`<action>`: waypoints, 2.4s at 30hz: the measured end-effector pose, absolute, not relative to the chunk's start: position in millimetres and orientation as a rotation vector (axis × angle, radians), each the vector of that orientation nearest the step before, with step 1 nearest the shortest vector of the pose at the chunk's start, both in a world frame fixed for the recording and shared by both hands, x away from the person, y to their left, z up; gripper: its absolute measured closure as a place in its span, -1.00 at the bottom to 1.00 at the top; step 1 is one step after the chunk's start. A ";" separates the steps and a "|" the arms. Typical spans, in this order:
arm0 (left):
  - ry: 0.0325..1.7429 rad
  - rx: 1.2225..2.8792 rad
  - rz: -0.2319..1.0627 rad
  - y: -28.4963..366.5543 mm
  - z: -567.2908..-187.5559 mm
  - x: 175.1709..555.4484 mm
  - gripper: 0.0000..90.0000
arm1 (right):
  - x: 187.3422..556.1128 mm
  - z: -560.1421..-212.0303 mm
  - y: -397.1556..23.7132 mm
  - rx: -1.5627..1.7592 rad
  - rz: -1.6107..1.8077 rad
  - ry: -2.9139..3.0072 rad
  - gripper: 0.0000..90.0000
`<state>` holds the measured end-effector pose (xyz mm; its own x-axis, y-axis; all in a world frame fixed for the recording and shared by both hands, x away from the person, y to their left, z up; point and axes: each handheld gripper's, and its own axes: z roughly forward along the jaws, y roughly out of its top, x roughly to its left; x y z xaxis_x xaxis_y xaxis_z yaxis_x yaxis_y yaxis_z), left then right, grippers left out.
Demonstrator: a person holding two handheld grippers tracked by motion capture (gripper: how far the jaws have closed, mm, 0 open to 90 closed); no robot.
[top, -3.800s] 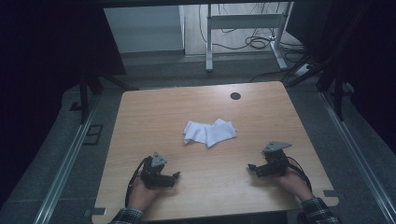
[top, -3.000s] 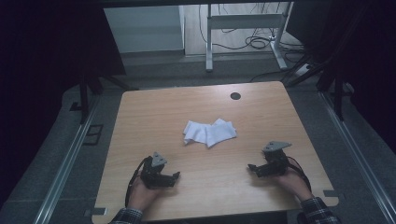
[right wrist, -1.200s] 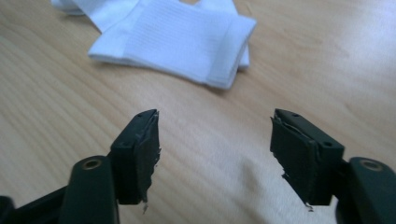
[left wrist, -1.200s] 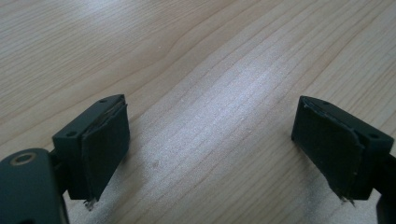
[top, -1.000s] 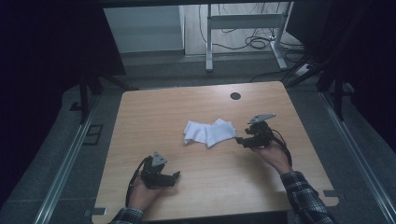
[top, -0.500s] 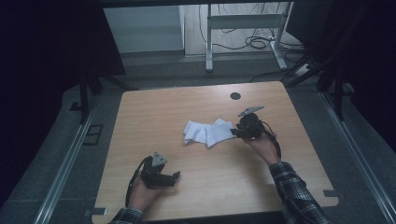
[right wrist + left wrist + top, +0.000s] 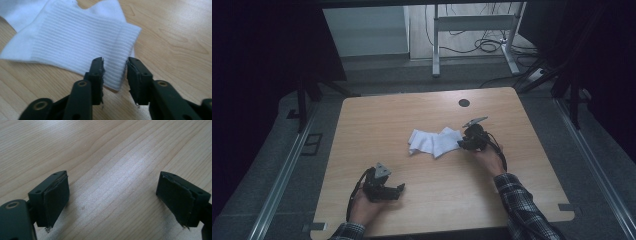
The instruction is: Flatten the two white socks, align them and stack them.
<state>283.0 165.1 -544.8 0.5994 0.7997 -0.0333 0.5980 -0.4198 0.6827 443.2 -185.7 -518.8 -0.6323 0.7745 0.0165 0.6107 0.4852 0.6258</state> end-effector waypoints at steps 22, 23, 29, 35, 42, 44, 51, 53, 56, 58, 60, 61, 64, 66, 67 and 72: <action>1.100 2.165 0.392 165.2 -544.7 282.9 -0.74 | 424.9 -445.7 -187.3 1.094 1.063 2.434 0.87; 1.100 2.165 0.392 165.2 -544.7 282.9 -0.74 | 422.2 -432.6 -189.0 1.083 1.081 2.419 0.87; 1.100 2.164 0.392 165.1 -544.8 282.9 -0.74 | 416.7 -398.8 -208.1 1.077 1.105 2.354 0.88; 1.100 2.165 0.392 165.2 -544.7 282.9 -0.74 | 416.2 -387.2 -239.3 1.139 1.093 2.298 0.88; 1.099 2.165 0.392 165.2 -544.7 283.0 -0.74 | 421.6 -411.9 -287.1 1.278 1.015 2.264 0.87; 1.099 2.164 0.393 165.2 -544.8 283.0 -0.74 | 424.4 -432.9 -305.1 1.349 0.982 2.264 0.86; 1.102 2.162 0.392 165.0 -544.8 282.9 -0.74 | 426.1 -483.3 -330.6 1.477 0.896 2.280 0.72; 1.100 2.163 0.393 165.1 -544.8 282.9 -0.74 | 426.1 -498.2 -337.9 1.495 0.824 2.269 0.44; 1.103 2.161 0.393 164.9 -544.9 283.1 -0.74 | 424.7 -494.6 -340.0 1.488 0.843 2.253 0.39; 1.098 2.164 0.396 165.0 -544.8 283.4 -0.74 | 424.0 -491.2 -338.0 1.479 0.853 2.255 0.39; 1.100 2.162 0.396 164.9 -544.9 283.4 -0.74 | 423.0 -483.9 -329.9 1.445 0.880 2.268 0.42; 1.105 2.160 0.394 164.7 -544.9 283.1 -0.74 | 423.1 -479.4 -321.1 1.417 0.915 2.284 0.49; 1.104 2.161 0.394 164.8 -544.9 283.2 -0.74 | 423.6 -476.3 -308.2 1.398 0.950 2.306 0.55; 1.104 2.161 0.395 164.8 -544.9 283.2 -0.74 | 426.2 -475.8 -286.4 1.349 0.978 2.354 0.63; 1.104 2.161 0.395 164.8 -544.9 283.2 -0.74 | 427.2 -476.1 -278.9 1.335 0.985 2.369 0.65; 1.104 2.161 0.395 164.8 -544.8 283.2 -0.74 | 431.4 -479.2 -242.7 1.269 1.002 2.434 0.71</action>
